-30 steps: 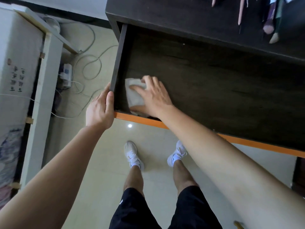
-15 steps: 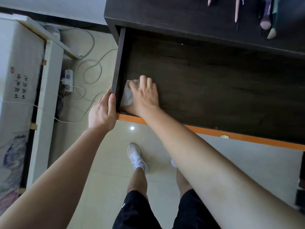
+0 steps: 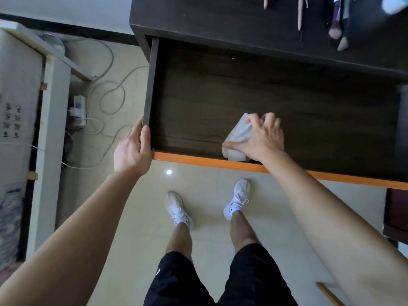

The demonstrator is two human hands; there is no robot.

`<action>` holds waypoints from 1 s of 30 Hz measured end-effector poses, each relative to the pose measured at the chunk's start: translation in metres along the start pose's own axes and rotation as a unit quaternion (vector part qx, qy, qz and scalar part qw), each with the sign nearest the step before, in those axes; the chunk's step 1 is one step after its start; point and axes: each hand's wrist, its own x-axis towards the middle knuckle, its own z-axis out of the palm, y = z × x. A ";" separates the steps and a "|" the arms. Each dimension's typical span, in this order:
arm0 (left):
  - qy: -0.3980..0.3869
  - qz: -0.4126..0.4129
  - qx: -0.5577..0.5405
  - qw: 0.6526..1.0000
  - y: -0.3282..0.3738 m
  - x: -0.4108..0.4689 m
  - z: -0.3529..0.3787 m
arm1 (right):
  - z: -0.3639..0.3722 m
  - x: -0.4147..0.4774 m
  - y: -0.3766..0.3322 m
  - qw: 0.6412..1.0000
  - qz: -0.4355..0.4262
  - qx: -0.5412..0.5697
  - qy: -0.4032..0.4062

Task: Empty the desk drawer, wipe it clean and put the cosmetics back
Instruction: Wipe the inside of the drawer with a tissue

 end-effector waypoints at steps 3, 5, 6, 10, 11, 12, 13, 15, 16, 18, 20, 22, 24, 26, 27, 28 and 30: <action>-0.002 0.002 0.010 1.000 0.003 -0.001 -0.001 | 0.001 -0.006 -0.014 1.000 0.003 0.000 0.006; -0.002 0.001 0.017 1.000 0.005 -0.002 -0.001 | 0.005 -0.008 -0.045 0.999 -0.047 0.012 0.002; -0.002 -0.003 0.022 1.000 0.005 -0.002 -0.001 | 0.006 -0.009 -0.062 0.997 -0.077 0.020 -0.003; -0.004 -0.019 0.026 0.999 0.010 -0.005 -0.002 | -0.001 -0.003 -0.057 0.988 -0.132 0.055 -0.064; 0.000 -0.024 0.021 0.999 0.011 -0.006 -0.001 | -0.006 -0.003 -0.034 0.987 -0.124 0.056 -0.080; 0.007 -0.031 0.014 0.999 0.012 -0.007 -0.001 | -0.010 -0.003 -0.008 0.989 -0.105 0.052 -0.094; 0.017 -0.035 0.007 0.999 0.013 -0.008 -0.001 | -0.014 -0.003 0.022 0.991 -0.074 0.044 -0.105; 0.030 -0.031 0.001 0.999 0.016 -0.011 -0.001 | -0.024 -0.005 0.081 0.992 0.015 0.031 -0.122; 0.032 -0.028 0.004 0.999 0.017 -0.012 -0.001 | -0.029 -0.007 0.105 0.989 0.061 0.029 -0.133; 0.031 -0.029 0.014 0.999 0.020 -0.012 -0.002 | -0.038 -0.008 0.131 0.982 0.117 0.025 -0.149; 0.026 -0.033 0.022 0.999 0.019 -0.011 -0.002 | -0.040 -0.006 0.129 0.981 0.122 0.023 -0.152; 0.022 -0.039 0.031 0.999 0.019 -0.011 -0.003 | -0.036 -0.003 0.102 0.985 0.093 0.043 -0.136; 0.018 -0.045 0.036 0.998 0.021 -0.012 -0.004 | -0.026 -0.001 0.054 0.991 0.028 0.073 -0.112; 0.015 -0.056 0.039 0.998 0.022 -0.013 -0.004 | -0.013 -0.003 -0.007 0.990 -0.053 0.090 -0.096; 0.013 -0.062 0.042 0.997 0.022 -0.012 -0.004 | -0.006 -0.005 -0.038 0.988 -0.094 0.091 -0.087; 0.010 -0.068 0.045 0.997 0.022 -0.012 -0.004 | -0.001 -0.008 -0.066 0.985 -0.131 0.084 -0.076; 0.007 -0.075 0.047 0.996 0.021 -0.012 -0.003 | 0.002 -0.009 -0.100 0.981 -0.179 0.053 -0.050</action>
